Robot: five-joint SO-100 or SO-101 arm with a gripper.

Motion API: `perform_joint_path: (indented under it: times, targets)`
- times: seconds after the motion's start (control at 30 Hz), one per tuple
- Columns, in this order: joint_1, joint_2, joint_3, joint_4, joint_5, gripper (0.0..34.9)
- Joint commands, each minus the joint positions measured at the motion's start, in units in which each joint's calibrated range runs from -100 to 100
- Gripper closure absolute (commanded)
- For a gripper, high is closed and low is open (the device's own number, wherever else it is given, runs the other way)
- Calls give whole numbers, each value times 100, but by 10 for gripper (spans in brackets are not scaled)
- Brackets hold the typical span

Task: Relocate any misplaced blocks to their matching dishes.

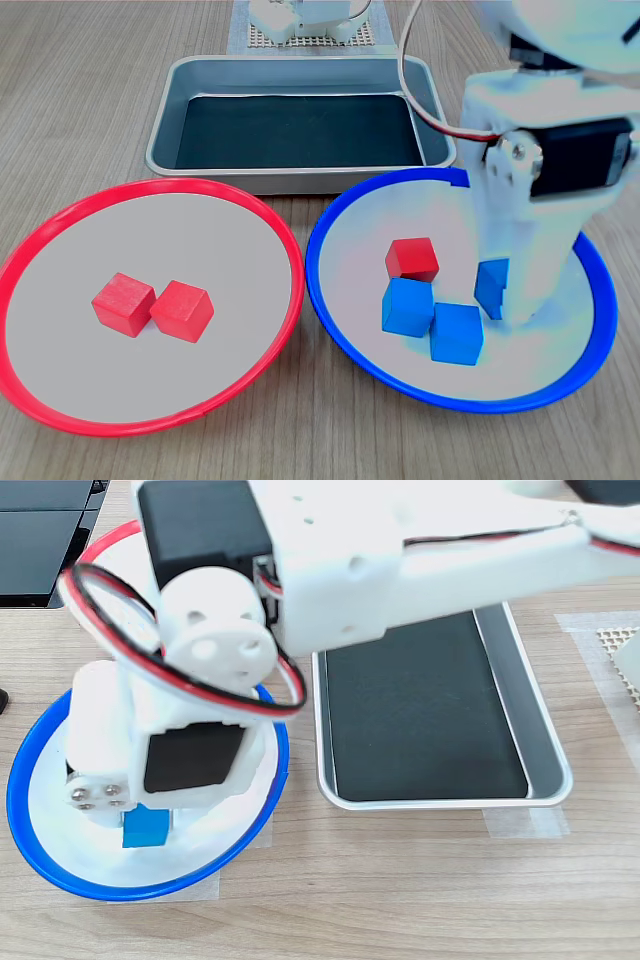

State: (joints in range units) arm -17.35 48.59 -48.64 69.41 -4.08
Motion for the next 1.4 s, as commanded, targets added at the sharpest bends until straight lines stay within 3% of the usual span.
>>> perform_joint_path:
  times: [0.0, 0.07, 0.2, 0.27, 0.6, 1.0, 1.17, 1.37]
  targets:
    - [64, -11, -275, 21, -10, 285]
    - [92, 40, -384, 5, 15, 258]
    - [196, 92, -557, 21, 54, 170]
    - [224, 32, -575, 71, 103, 162]
    - [393, -1290, 253, 442, 938, 150]
    - [845, -3806, 4177, -1068, 2579, 164]
    - [986, -4224, 5087, -1357, 3424, 182]
    - [1005, -4360, 5578, -1770, 4127, 176]
